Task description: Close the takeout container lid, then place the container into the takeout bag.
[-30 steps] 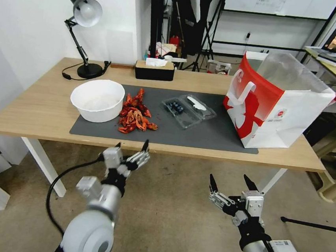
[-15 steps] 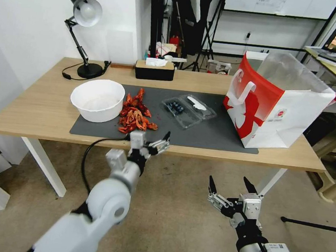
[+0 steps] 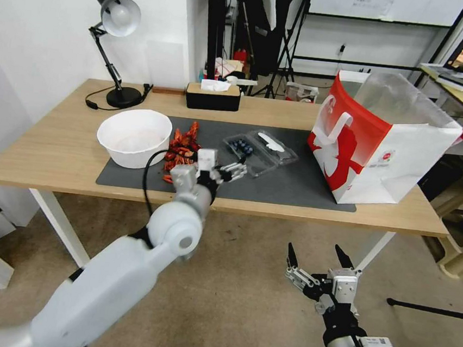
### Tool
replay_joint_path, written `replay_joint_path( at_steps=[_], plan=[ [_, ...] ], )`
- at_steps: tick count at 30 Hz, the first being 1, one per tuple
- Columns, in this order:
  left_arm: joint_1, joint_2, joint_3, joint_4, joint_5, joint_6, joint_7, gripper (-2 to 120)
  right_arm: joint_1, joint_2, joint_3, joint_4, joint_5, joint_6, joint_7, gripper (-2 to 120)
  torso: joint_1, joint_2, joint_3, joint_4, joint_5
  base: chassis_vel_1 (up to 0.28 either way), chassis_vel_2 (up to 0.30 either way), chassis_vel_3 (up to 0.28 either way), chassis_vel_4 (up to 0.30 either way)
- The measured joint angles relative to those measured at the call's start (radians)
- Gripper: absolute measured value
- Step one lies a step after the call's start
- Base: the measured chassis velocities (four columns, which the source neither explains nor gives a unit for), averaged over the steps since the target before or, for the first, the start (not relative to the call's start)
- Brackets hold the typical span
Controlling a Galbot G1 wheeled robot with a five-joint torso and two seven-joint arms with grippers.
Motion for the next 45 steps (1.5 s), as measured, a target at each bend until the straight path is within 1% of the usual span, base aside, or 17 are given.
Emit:
replay_joint_path(
  at_steps=[2,3,5,6,7,9,10,11,14,15,17,18,20,24,31,35,45],
  plan=[
    [-0.061,-0.019,0.029,0.023,-0.087,0.023,-0.061,100,0.000,0.002,0.000,-0.005,-0.005,0.008,0.000,100,0.000,0.000,0.000,0.0000,0.0000,0.000,0.000,0.000,0.000],
    [-0.061,-0.019,0.029,0.023,-0.087,0.023,-0.061,100,0.000,0.002,0.000,-0.005,-0.005,0.008,0.000,100,0.000,0.000,0.000,0.0000,0.0000,0.000,0.000,0.000,0.000],
    [-0.105,-0.031,0.048,0.044,-0.147,0.045,-0.103,100,0.000,0.003,0.000,-0.008,-0.009,0.014,0.000,100,0.000,0.000,0.000,-0.0001,0.0000,0.000,0.000,0.000,0.000],
    [-0.138,-0.039,0.064,0.062,-0.195,0.068,-0.137,100,-0.001,0.004,0.001,-0.009,-0.010,0.016,0.001,100,0.000,0.000,0.000,-0.0001,0.0000,0.000,0.000,0.000,0.000],
    [-0.138,-0.039,0.064,0.062,-0.195,0.068,-0.137,100,-0.001,0.004,0.001,-0.009,-0.010,0.016,0.001,100,0.000,0.000,0.000,-0.0001,0.0000,0.000,0.000,0.000,0.000],
    [-0.166,-0.045,0.083,0.080,-0.223,0.089,-0.172,100,-0.002,0.005,0.001,-0.011,-0.012,0.020,0.002,100,0.000,0.000,0.000,0.0000,0.0001,0.000,0.000,0.000,0.000],
    [-0.190,-0.051,0.105,0.100,-0.244,0.117,-0.210,100,-0.003,0.005,0.001,-0.012,-0.014,0.024,0.003,100,0.000,0.000,0.000,0.0000,-0.0001,0.000,0.000,0.000,0.000],
    [-0.190,-0.051,0.105,0.100,-0.244,0.117,-0.210,100,-0.003,0.005,0.001,-0.012,-0.014,0.024,0.003,100,0.000,0.000,0.000,0.0000,-0.0001,0.000,0.000,0.000,0.000],
    [-0.237,-0.065,0.154,0.138,-0.279,0.158,-0.285,100,-0.003,0.008,0.002,-0.016,-0.021,0.033,0.004,100,0.000,0.000,0.000,0.0000,-0.0001,0.000,0.000,0.000,0.000],
    [-0.237,-0.065,0.154,0.138,-0.279,0.158,-0.285,100,-0.003,0.008,0.002,-0.016,-0.021,0.033,0.004,100,0.000,0.000,0.000,0.0000,-0.0001,0.000,0.000,0.000,0.000],
    [-0.268,-0.077,0.184,0.175,-0.287,0.169,-0.317,100,-0.003,0.009,0.002,-0.020,-0.029,0.040,0.004,100,0.000,0.000,0.000,0.0000,-0.0001,0.000,0.000,0.000,0.000],
    [-0.268,-0.077,0.184,0.175,-0.287,0.169,-0.317,100,-0.003,0.009,0.002,-0.020,-0.029,0.040,0.004,100,0.000,0.000,0.000,0.0000,-0.0001,0.000,0.000,0.000,0.000],
    [-0.294,-0.091,0.203,0.217,-0.287,0.170,-0.331,100,-0.003,0.009,0.000,-0.024,-0.035,0.047,0.004,100,0.000,0.000,0.000,0.0000,-0.0001,0.000,0.000,0.000,0.000],
    [-0.307,-0.098,0.211,0.239,-0.287,0.171,-0.337,100,-0.005,0.009,-0.001,-0.026,-0.036,0.052,0.005,100,0.000,0.000,0.000,0.0000,-0.0001,0.000,0.000,0.000,0.000],
    [-0.336,-0.125,0.235,0.318,-0.289,0.172,-0.359,100,-0.005,0.001,-0.001,-0.032,-0.035,0.058,0.006,100,0.000,0.000,0.000,0.0000,-0.0001,0.000,0.000,0.000,0.000],
    [-0.344,-0.132,0.241,0.344,-0.286,0.172,-0.361,100,-0.004,-0.003,-0.001,-0.035,-0.035,0.061,0.007,100,0.000,0.000,0.000,0.0000,-0.0001,0.000,0.000,0.000,0.000],
    [-0.362,-0.146,0.258,0.373,-0.286,0.174,-0.360,100,-0.001,-0.010,-0.002,-0.046,-0.020,0.066,0.009,100,0.000,0.000,0.000,0.0000,-0.0001,0.000,0.000,0.000,0.000]
  ],
)
